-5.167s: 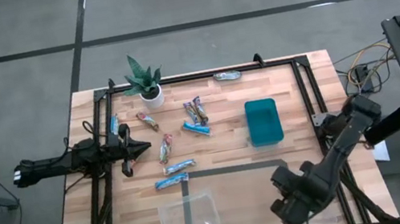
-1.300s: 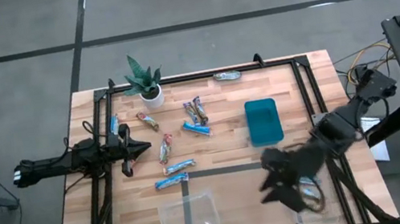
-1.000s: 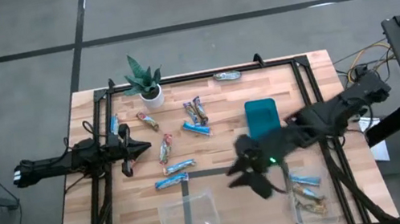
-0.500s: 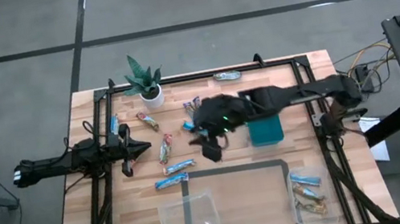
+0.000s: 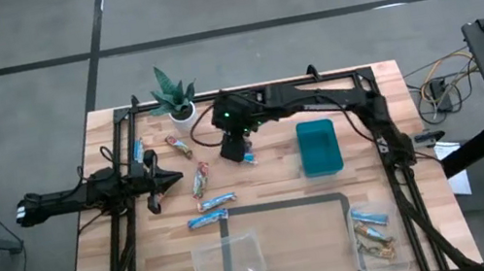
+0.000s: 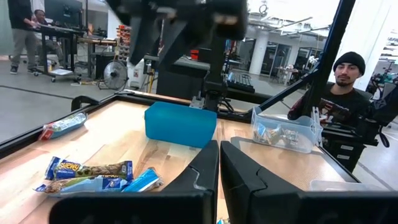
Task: Pick and place Granola Bars by type
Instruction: Put the top yellow granola bar into the right transparent bin
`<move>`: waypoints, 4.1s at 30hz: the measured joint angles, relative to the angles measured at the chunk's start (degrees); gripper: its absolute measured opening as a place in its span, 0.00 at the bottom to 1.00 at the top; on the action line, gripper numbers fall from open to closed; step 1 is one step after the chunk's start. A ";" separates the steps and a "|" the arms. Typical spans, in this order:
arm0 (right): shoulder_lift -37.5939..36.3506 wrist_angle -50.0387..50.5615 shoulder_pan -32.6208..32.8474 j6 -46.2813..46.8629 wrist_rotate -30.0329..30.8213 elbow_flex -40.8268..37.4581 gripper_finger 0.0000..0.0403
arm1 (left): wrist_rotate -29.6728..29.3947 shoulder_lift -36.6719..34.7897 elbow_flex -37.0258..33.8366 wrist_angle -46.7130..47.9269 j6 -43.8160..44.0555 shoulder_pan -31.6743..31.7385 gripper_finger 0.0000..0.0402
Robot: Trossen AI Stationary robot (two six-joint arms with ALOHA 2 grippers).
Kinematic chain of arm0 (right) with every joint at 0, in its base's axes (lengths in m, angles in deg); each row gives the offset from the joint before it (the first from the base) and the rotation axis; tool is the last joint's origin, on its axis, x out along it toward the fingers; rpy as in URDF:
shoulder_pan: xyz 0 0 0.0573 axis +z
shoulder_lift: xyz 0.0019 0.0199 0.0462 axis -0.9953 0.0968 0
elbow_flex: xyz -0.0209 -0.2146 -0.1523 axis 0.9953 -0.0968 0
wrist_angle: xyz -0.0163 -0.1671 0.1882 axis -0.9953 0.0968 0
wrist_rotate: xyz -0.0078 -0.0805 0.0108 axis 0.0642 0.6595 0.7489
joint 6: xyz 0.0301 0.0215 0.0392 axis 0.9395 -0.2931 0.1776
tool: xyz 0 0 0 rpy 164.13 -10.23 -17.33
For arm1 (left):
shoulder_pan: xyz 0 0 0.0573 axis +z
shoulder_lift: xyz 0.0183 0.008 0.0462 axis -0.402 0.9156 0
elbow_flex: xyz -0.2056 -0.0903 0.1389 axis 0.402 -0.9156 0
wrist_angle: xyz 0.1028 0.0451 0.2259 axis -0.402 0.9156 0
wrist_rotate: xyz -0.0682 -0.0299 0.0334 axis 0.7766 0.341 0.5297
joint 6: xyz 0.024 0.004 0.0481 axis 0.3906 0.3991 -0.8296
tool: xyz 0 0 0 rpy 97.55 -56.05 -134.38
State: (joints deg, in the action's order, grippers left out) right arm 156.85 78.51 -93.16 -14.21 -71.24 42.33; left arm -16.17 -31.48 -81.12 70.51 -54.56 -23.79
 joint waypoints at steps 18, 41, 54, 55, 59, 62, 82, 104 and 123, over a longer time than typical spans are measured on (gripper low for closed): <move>12.93 12.56 -1.09 -0.93 1.76 7.04 0.42 | 0.00 0.00 -0.01 0.00 0.00 0.01 0.00; 15.37 6.84 -1.20 -0.30 0.80 -3.99 0.33 | 0.00 0.00 0.01 0.00 0.00 0.01 0.00; 15.37 2.71 -1.04 -0.30 -0.65 -9.32 0.31 | 0.00 0.00 0.00 0.00 0.00 -0.01 0.00; 15.37 2.71 -1.04 -0.30 -0.65 -9.46 0.31 | 0.00 0.00 0.00 0.00 0.00 0.00 0.00; 15.34 2.66 -1.00 -0.30 -0.67 -10.07 0.29 | 0.00 0.00 0.01 -0.01 0.00 0.01 0.00; 15.34 2.67 -1.04 -0.30 -1.52 -10.33 0.26 | 0.00 0.00 0.00 -0.01 0.00 0.00 0.00; 14.66 11.62 -0.93 -0.15 -1.84 -5.95 0.04 | 0.00 0.01 0.00 -0.01 0.00 0.01 0.00; 1.44 32.04 8.68 10.55 -1.09 7.83 0.03 | 0.01 0.00 -0.01 -0.02 0.00 0.01 0.00; -3.19 32.04 24.40 26.14 -3.53 7.76 0.03 | 0.01 0.00 0.01 -0.01 0.00 0.01 0.00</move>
State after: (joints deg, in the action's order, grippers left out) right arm 153.66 110.55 -68.75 11.93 -74.77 50.09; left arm -16.16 -31.48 -81.11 70.49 -54.56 -23.79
